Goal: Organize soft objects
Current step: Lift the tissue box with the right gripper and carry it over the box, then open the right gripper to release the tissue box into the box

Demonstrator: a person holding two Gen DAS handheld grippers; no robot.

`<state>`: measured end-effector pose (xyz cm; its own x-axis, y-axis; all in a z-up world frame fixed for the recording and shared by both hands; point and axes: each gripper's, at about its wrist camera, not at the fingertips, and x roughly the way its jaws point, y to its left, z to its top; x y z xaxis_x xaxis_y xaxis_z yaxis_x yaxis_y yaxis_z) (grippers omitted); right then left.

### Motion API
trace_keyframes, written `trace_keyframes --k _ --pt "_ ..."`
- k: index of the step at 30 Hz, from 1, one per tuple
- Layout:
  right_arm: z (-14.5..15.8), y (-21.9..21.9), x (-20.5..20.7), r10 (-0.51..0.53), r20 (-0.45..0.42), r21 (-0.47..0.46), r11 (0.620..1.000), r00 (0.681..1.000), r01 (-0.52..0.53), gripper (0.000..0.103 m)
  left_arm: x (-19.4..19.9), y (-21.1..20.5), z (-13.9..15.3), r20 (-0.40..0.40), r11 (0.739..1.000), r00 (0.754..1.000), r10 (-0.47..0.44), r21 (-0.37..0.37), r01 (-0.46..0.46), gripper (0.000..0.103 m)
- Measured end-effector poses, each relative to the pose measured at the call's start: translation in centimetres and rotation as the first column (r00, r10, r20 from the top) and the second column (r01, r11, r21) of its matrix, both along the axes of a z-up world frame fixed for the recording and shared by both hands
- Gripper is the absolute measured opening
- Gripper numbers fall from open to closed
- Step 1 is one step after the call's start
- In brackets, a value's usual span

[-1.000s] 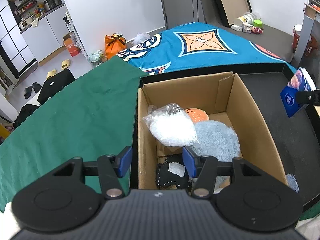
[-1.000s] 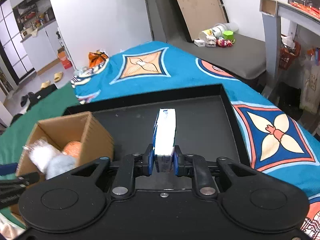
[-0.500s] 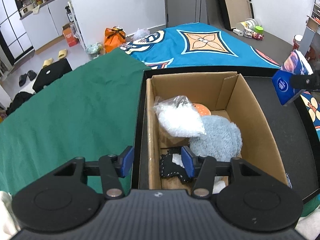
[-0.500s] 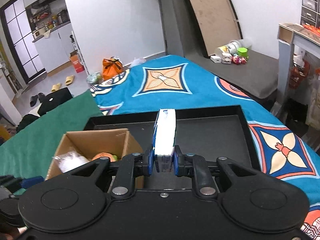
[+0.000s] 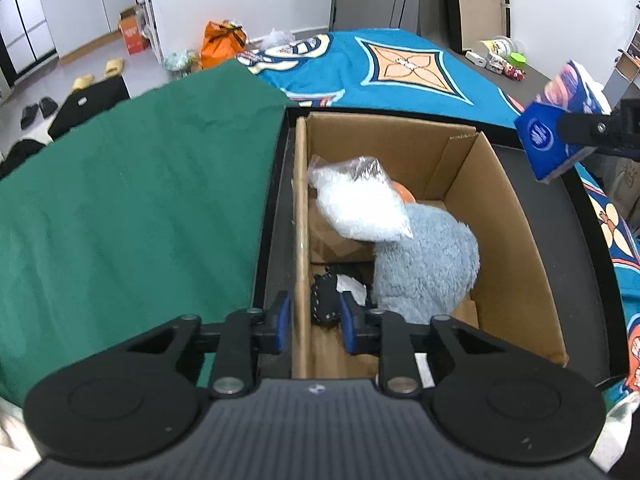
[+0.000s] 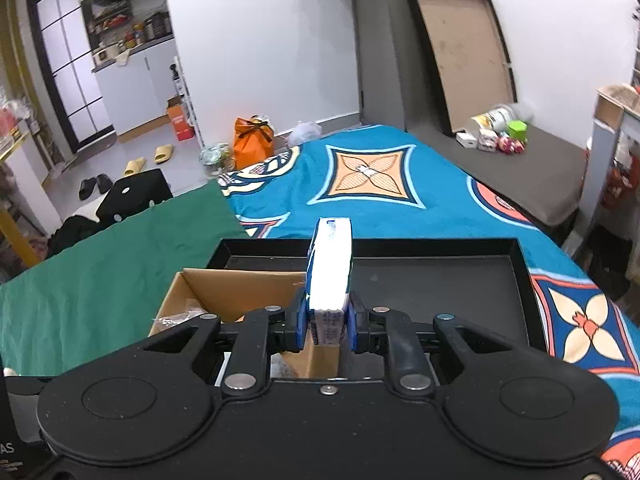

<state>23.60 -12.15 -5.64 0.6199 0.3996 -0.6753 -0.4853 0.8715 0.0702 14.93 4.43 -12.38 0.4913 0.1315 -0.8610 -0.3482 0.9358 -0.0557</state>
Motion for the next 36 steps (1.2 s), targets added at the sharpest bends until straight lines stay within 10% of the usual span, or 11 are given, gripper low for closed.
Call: trace_keyframes --k 17,22,36 --pt "-2.3 4.1 -0.2 0.059 -0.030 -0.042 0.997 0.998 -0.060 0.021 -1.0 1.3 -0.6 0.012 0.999 1.000 0.024 -0.043 -0.024 0.010" --pt "-2.8 3.6 0.2 0.015 -0.045 -0.060 0.998 0.999 -0.017 0.049 -0.9 1.2 -0.5 0.014 0.999 1.000 0.014 -0.036 -0.014 0.010" --pt "-3.8 -3.5 -0.9 -0.104 -0.092 -0.087 0.992 0.990 0.096 0.071 -0.4 -0.3 0.0 -0.008 0.999 1.000 0.023 0.029 -0.023 0.010"
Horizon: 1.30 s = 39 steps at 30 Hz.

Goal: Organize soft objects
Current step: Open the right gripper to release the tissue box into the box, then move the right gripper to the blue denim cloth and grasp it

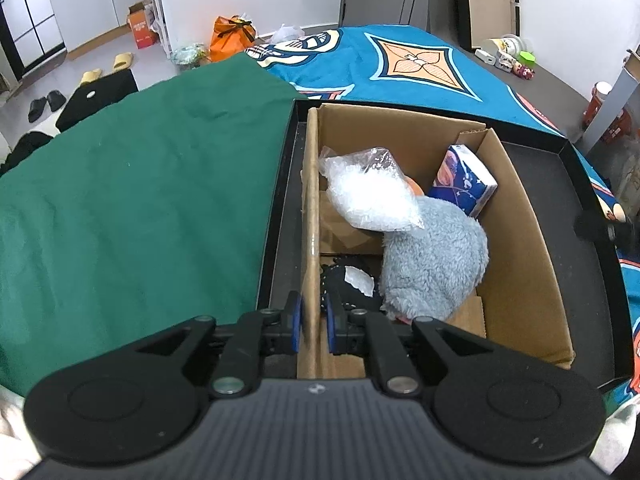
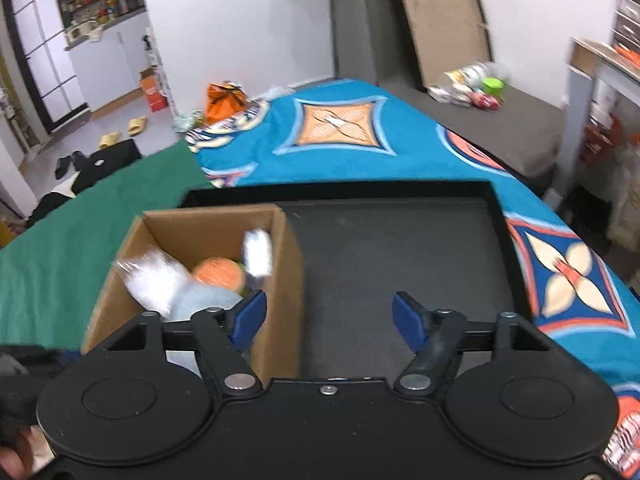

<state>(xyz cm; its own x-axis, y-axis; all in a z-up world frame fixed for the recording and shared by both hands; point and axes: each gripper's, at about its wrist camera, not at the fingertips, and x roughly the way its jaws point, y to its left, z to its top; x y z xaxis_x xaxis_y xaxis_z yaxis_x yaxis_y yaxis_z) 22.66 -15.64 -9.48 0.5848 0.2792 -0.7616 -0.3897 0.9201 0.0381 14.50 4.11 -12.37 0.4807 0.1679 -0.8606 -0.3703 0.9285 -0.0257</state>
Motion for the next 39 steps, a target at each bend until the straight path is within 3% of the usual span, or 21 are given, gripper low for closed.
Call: trace_keyframes --k 5,11,18,24,28,39 --pt "-2.2 -2.9 -0.8 -0.028 -0.048 -0.059 0.998 0.998 0.025 0.071 -0.2 -1.0 -0.4 -0.013 0.998 0.999 -0.032 0.051 0.032 0.013" --pt "-5.4 -4.7 -2.0 -0.047 -0.139 -0.079 0.996 0.989 0.036 0.071 -0.2 -0.8 -0.5 -0.035 1.000 0.999 -0.008 0.025 0.009 0.014" --pt "-7.0 -5.6 -3.3 -0.043 -0.168 -0.043 0.998 0.985 0.036 0.070 -0.5 -1.2 0.4 -0.011 0.998 1.000 -0.008 0.056 0.008 0.023" --pt "-8.3 -6.2 -3.7 -0.038 -0.201 -0.001 0.999 0.979 0.039 0.070 -0.2 -2.4 0.8 -0.005 0.994 0.999 -0.042 0.103 0.042 0.038" --pt "-8.8 -6.2 -3.6 -0.028 -0.203 0.020 0.999 0.979 0.033 0.070 0.2 -3.3 0.7 -0.014 0.987 0.998 -0.063 0.149 0.065 0.047" --pt "-10.0 -5.6 -3.7 0.008 -0.186 0.019 1.000 0.983 -0.004 0.064 0.9 -5.0 0.6 -0.026 0.966 0.994 -0.110 0.235 0.113 0.055"
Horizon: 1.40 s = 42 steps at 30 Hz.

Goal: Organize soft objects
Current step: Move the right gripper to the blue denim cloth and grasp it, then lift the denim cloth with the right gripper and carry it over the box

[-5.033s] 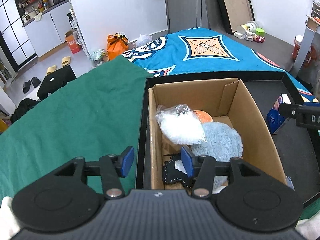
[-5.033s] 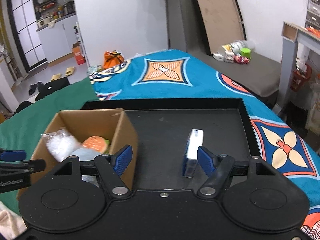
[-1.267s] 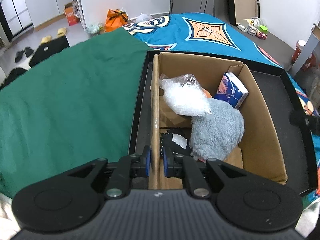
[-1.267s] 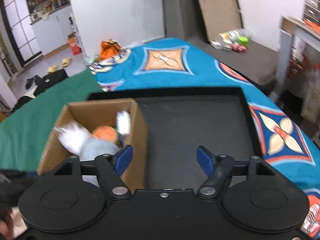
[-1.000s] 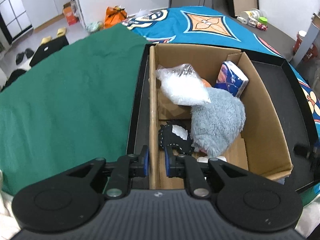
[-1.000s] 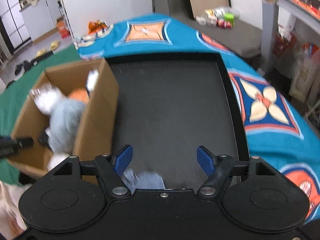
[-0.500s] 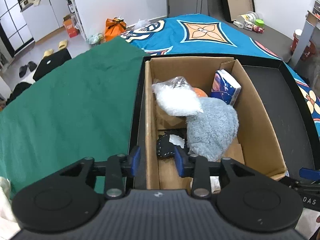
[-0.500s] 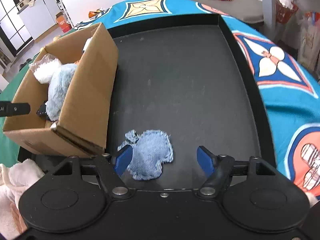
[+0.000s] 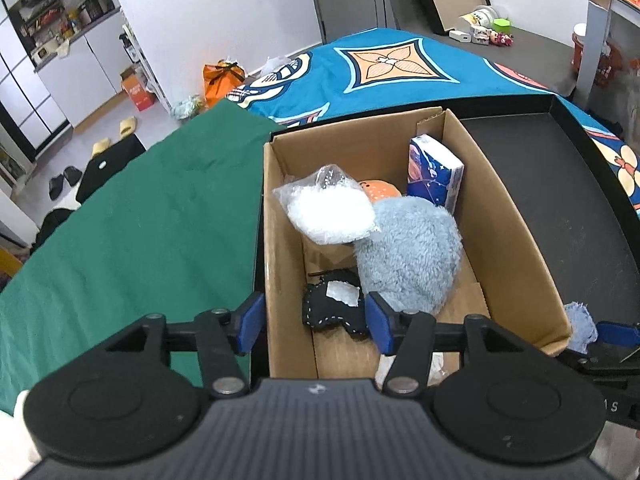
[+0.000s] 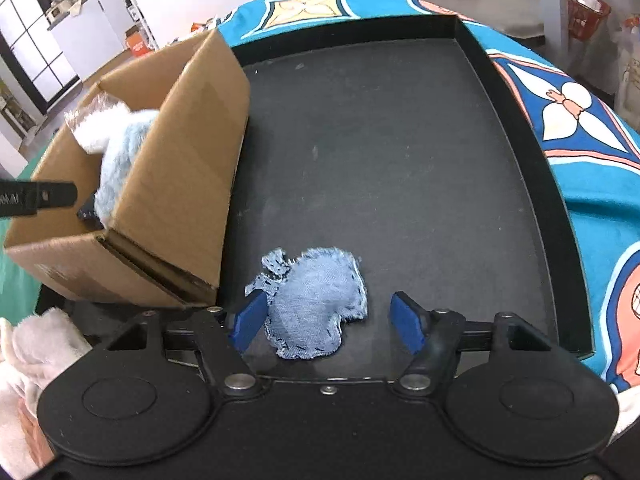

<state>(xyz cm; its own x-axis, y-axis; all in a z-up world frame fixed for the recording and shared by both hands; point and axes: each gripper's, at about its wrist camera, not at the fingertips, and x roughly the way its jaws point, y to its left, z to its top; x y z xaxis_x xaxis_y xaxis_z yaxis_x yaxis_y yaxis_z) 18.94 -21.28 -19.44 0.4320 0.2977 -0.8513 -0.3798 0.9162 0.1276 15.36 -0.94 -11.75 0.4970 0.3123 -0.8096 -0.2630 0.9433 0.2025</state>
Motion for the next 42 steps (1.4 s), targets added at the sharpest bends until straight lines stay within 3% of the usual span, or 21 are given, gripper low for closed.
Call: trace_keyframes --k 1,3,4,6,14,22,42 --pt "0.0 0.0 -0.1 0.010 0.017 -0.009 1.000 1.000 -0.010 0.061 0.0 -0.1 0.0 0.000 1.000 1.000 -0.005 0.008 0.005 0.055" --pt "0.1 0.1 -0.2 0.028 0.039 -0.030 0.999 0.999 -0.026 0.042 0.0 -0.3 0.1 -0.002 1.000 1.000 -0.014 0.023 0.014 0.055" --pt "0.2 0.0 -0.2 0.028 0.045 -0.040 0.999 0.999 -0.026 0.025 0.0 -0.4 0.1 -0.002 0.999 1.000 -0.018 0.031 0.018 0.055" --pt "0.4 -0.4 0.1 0.025 0.027 -0.030 0.999 0.999 -0.025 0.021 0.0 -0.5 0.1 -0.001 0.999 1.000 -0.022 0.045 0.022 0.055" --pt "1.6 -2.2 0.5 -0.026 0.057 -0.026 0.999 0.998 0.027 0.020 -0.4 -0.3 0.4 0.004 0.998 1.000 -0.014 0.055 0.014 0.056" --pt "3.1 -3.0 1.0 -0.064 0.115 -0.019 0.998 0.991 0.067 0.020 -1.0 0.2 0.4 -0.020 1.000 1.000 -0.022 -0.003 0.022 0.056" --pt "7.8 -1.2 1.3 -0.040 0.209 -0.014 0.999 0.977 0.043 0.021 -1.8 1.9 1.3 0.034 0.995 0.999 0.012 -0.100 -0.008 0.055"
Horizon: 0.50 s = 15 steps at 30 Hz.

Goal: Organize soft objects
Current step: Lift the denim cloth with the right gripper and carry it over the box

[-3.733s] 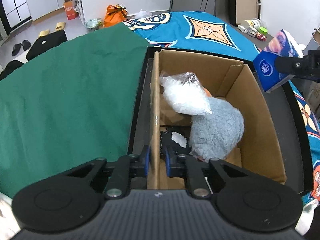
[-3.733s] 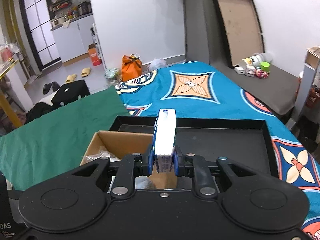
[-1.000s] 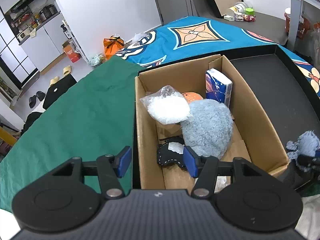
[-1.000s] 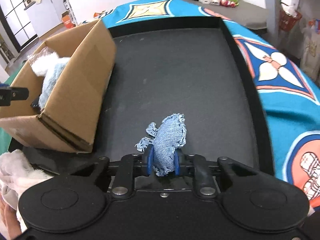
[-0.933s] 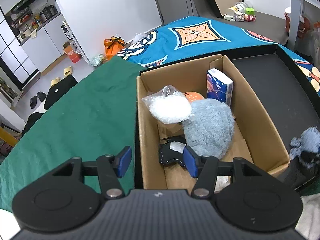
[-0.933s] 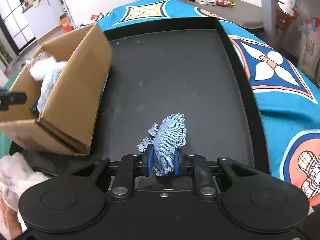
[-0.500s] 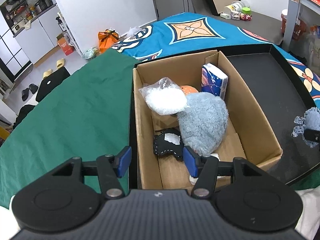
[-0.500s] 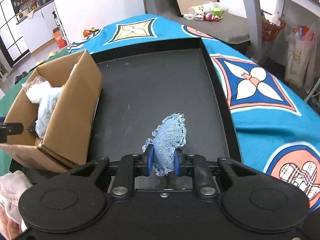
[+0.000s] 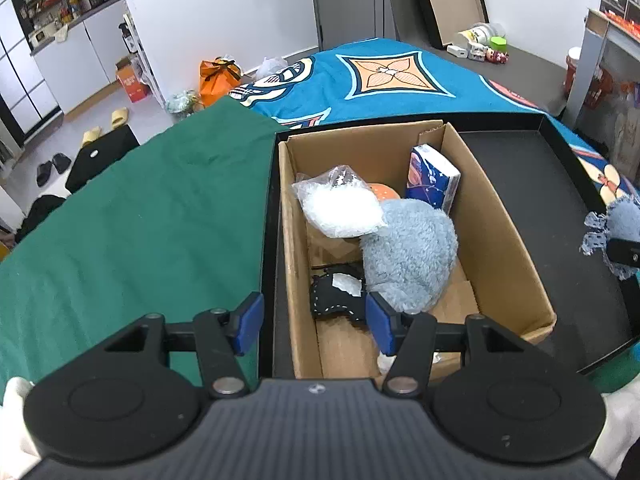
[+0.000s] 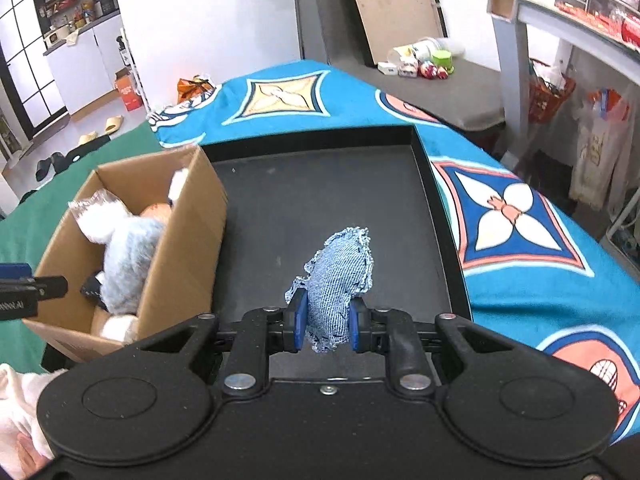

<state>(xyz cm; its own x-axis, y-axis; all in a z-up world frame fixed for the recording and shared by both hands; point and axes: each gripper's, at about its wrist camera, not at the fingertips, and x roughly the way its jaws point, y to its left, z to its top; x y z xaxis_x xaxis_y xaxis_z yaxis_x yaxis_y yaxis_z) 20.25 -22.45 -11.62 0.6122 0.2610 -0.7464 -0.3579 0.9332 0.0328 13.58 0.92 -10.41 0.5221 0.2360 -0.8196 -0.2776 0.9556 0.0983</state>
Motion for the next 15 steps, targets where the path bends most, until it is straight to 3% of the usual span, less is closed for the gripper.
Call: trace_keyframes --k 9,15 --pt "2.4 2.5 -0.1 0.041 0.044 0.000 0.999 0.998 -0.041 0.021 -0.4 1.4 -0.3 0.015 0.997 1.000 0.014 -0.074 -0.013 0.052" --pt "3.2 4.6 -0.5 0.075 0.052 -0.005 0.997 0.996 -0.075 0.021 -0.7 2.6 -0.7 0.020 0.992 0.999 0.030 -0.125 -0.027 0.041"
